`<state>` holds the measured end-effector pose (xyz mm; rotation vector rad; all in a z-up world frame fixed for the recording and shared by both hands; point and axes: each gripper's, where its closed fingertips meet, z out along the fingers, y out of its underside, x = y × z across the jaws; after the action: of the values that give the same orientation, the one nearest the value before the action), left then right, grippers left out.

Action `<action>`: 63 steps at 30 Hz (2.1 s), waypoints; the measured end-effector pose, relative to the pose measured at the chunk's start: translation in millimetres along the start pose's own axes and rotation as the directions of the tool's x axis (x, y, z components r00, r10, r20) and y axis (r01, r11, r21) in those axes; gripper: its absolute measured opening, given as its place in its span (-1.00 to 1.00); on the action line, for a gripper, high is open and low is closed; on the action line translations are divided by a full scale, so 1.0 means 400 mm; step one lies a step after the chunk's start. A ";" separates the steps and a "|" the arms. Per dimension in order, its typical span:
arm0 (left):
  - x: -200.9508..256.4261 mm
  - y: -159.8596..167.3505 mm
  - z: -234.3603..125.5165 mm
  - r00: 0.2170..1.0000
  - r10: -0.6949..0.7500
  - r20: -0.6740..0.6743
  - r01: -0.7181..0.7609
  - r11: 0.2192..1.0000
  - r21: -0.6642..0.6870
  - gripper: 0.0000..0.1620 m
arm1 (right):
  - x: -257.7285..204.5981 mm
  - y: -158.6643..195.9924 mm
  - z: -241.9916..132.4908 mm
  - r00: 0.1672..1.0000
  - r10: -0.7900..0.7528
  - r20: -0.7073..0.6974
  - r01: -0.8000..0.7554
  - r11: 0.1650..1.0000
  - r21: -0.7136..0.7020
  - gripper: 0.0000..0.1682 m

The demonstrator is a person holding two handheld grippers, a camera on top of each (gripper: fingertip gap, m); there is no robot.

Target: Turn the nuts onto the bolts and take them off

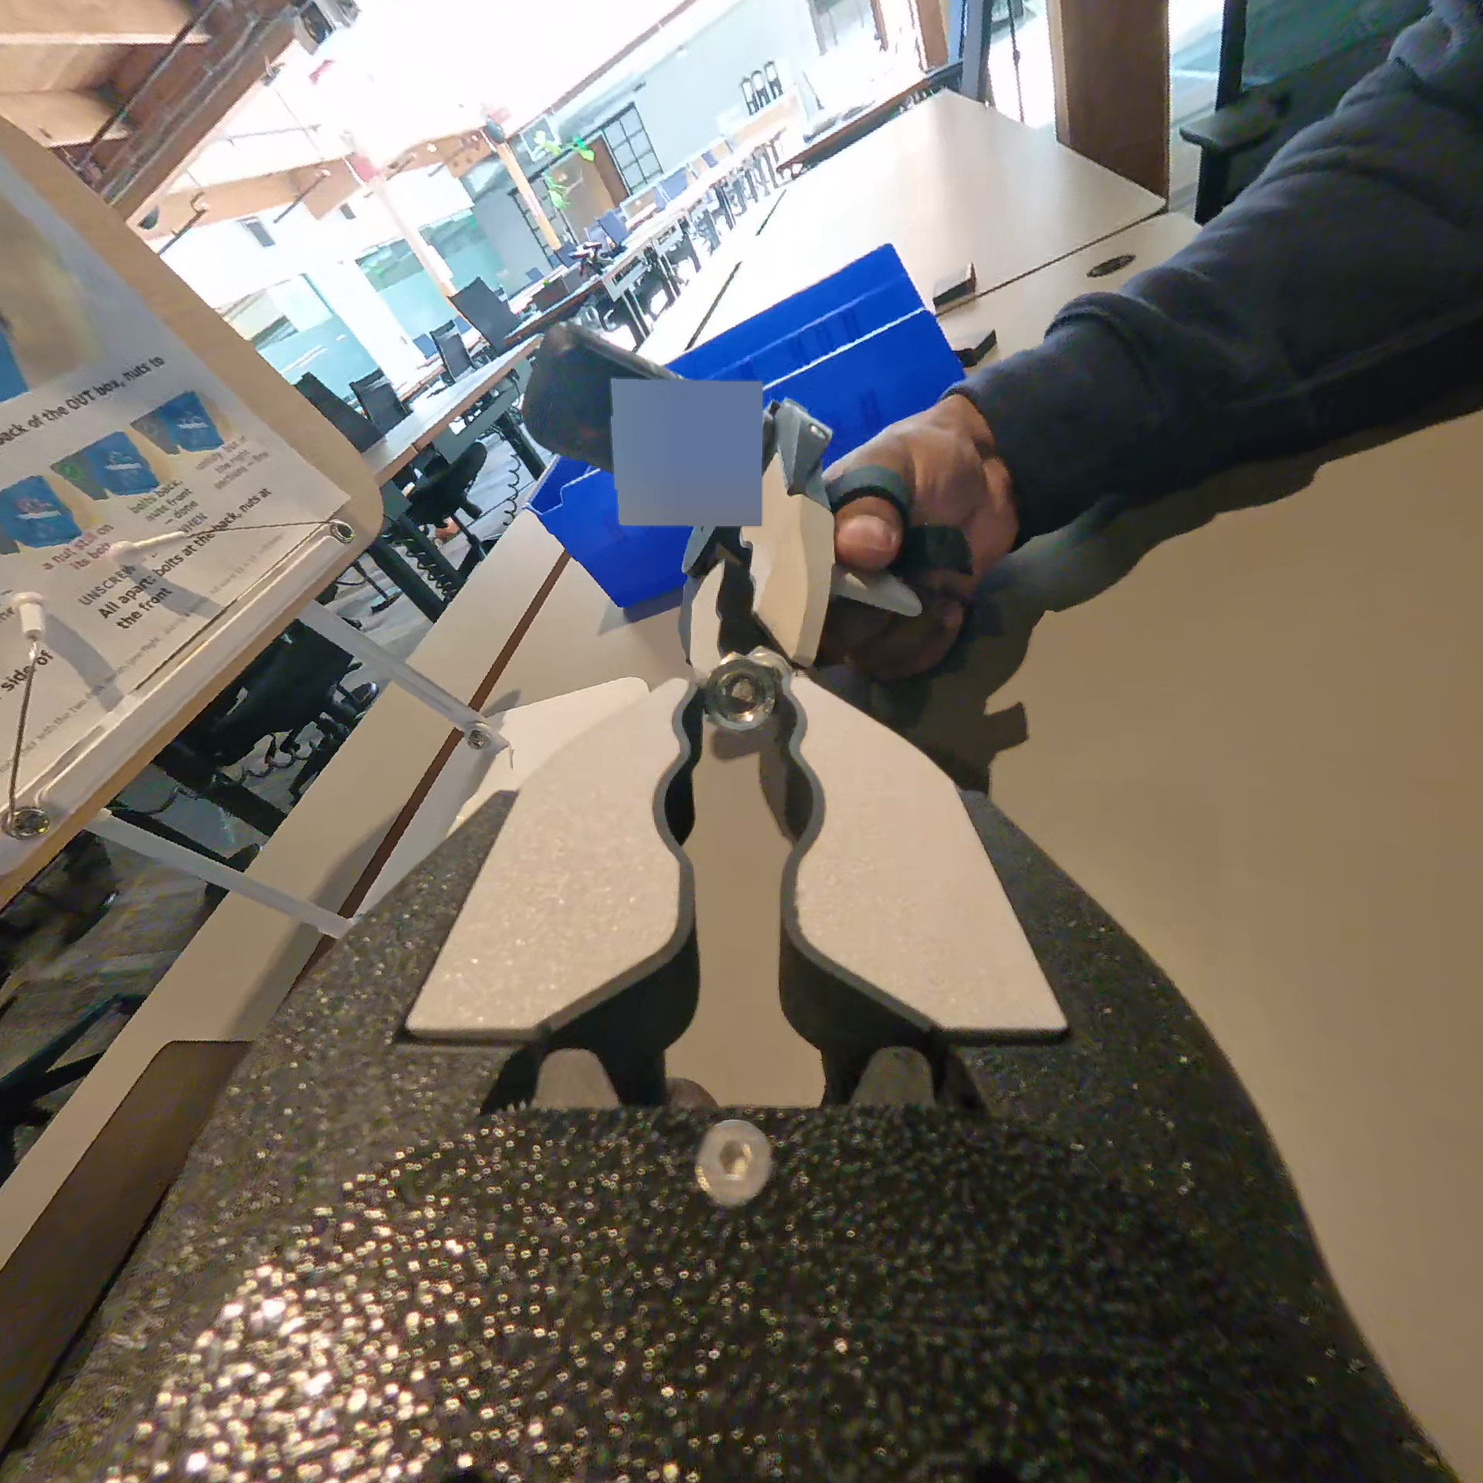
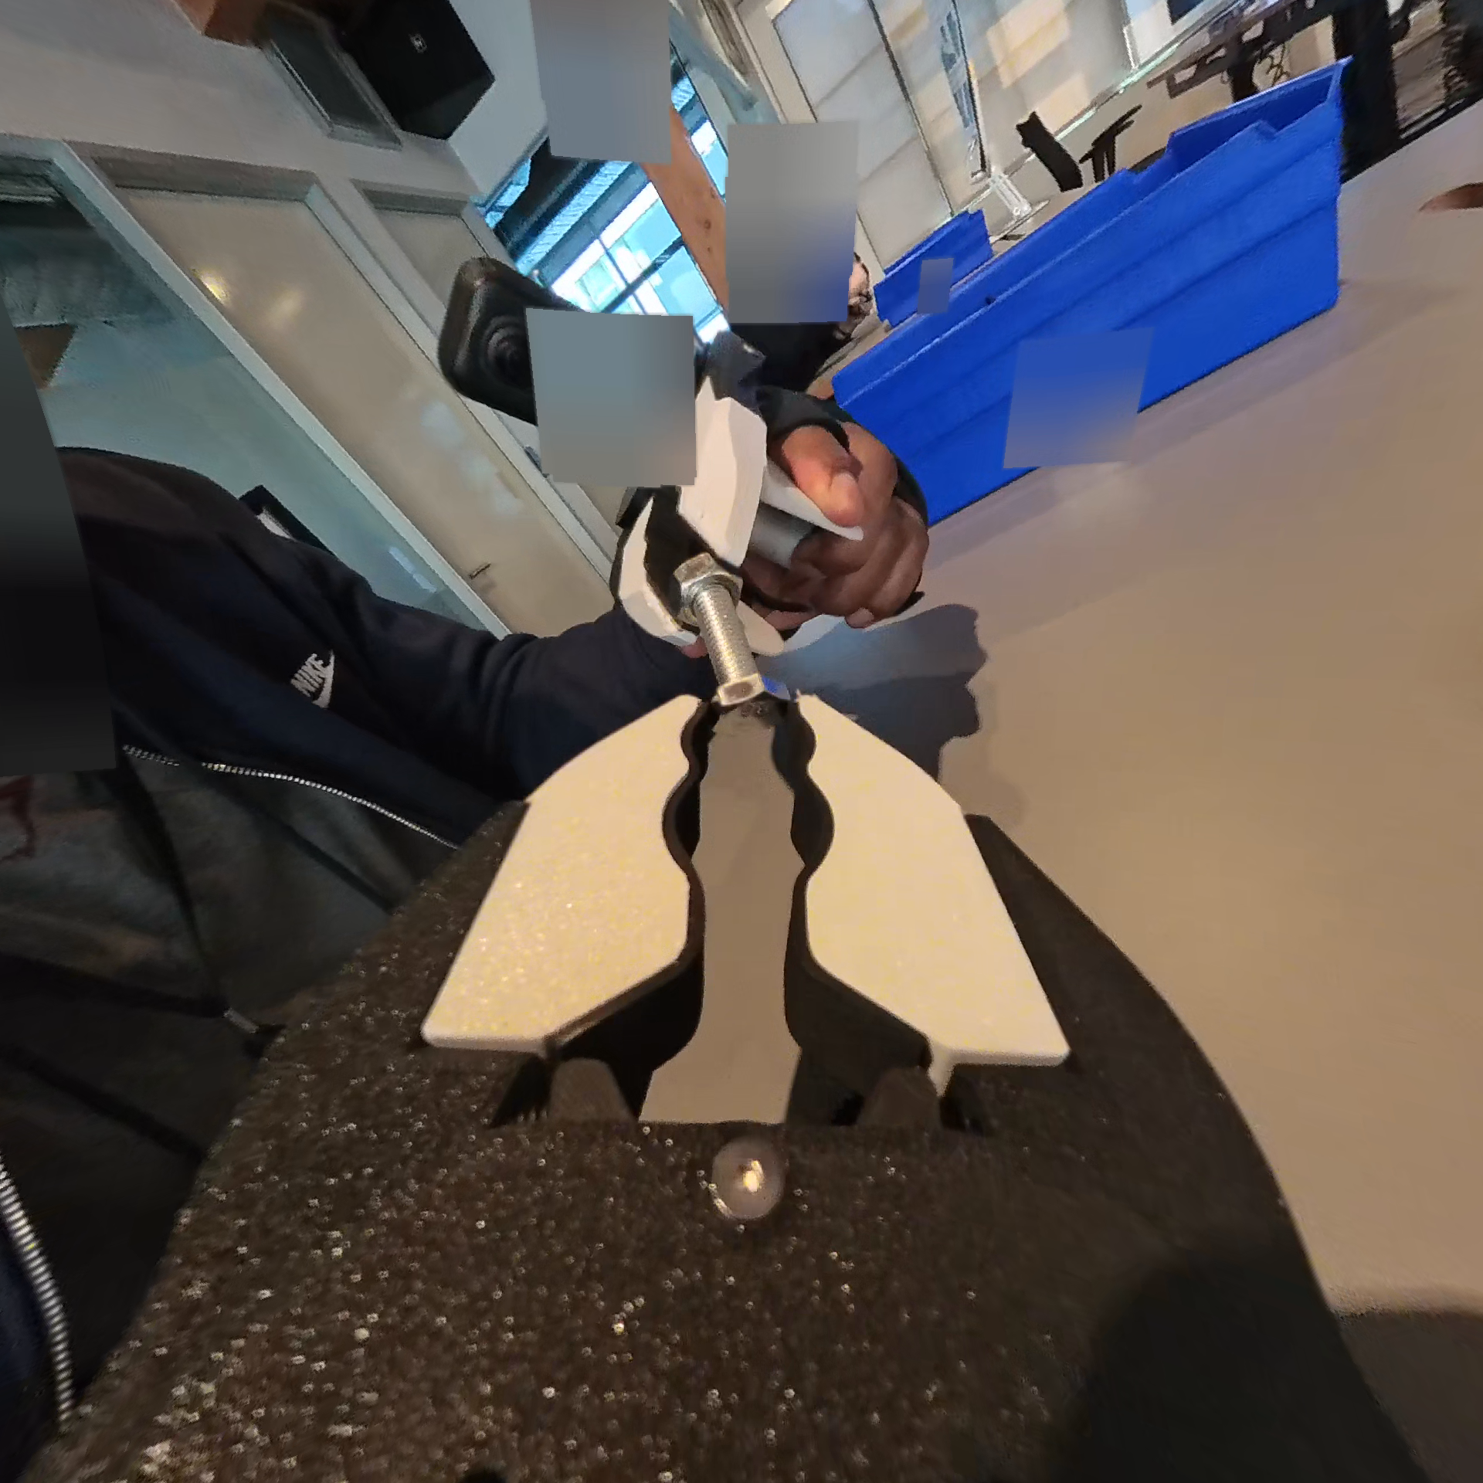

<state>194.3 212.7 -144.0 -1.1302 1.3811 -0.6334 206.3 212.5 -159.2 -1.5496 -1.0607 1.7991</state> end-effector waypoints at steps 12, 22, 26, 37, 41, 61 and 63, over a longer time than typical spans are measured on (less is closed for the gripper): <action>-0.013 -0.003 0.004 0.990 -0.139 -0.015 0.140 0.988 0.068 -0.79 | 0.010 -0.010 -0.002 0.992 -0.109 -0.070 0.109 0.994 0.007 -0.80; -0.028 0.018 0.006 0.974 -0.226 -0.005 0.226 0.974 0.016 -0.79 | 0.036 -0.017 -0.006 0.920 -0.304 -0.247 0.299 0.952 -0.061 -0.80; -0.031 0.026 0.008 0.958 -0.285 -0.016 0.285 0.958 0.010 -0.79 | 0.046 -0.015 -0.008 0.862 -0.399 -0.312 0.378 0.917 -0.128 -0.80; -0.006 0.032 0.006 0.968 -0.243 -0.064 0.241 0.970 -0.033 -0.79 | 0.033 0.006 -0.005 0.947 -0.256 -0.193 0.240 0.965 -0.102 -0.80; 0.003 0.030 0.003 0.980 -0.185 -0.071 0.183 0.982 -0.034 -0.79 | 0.026 0.015 0.000 0.974 -0.179 -0.141 0.167 0.982 -0.090 -0.80; 0.006 0.026 0.012 0.999 -0.052 -0.012 0.052 0.998 -0.019 -0.78 | 0.015 0.012 -0.001 0.995 -0.073 -0.072 0.070 0.996 -0.049 -0.80; 0.007 0.027 0.014 0.998 -0.059 -0.012 0.059 0.998 -0.016 -0.77 | 0.015 0.011 -0.001 0.994 -0.077 -0.072 0.073 0.996 -0.047 -0.80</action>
<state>197.2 215.9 -155.6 -1.1847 1.3695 -0.6735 205.9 214.8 -166.1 -1.5683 -1.1154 1.6662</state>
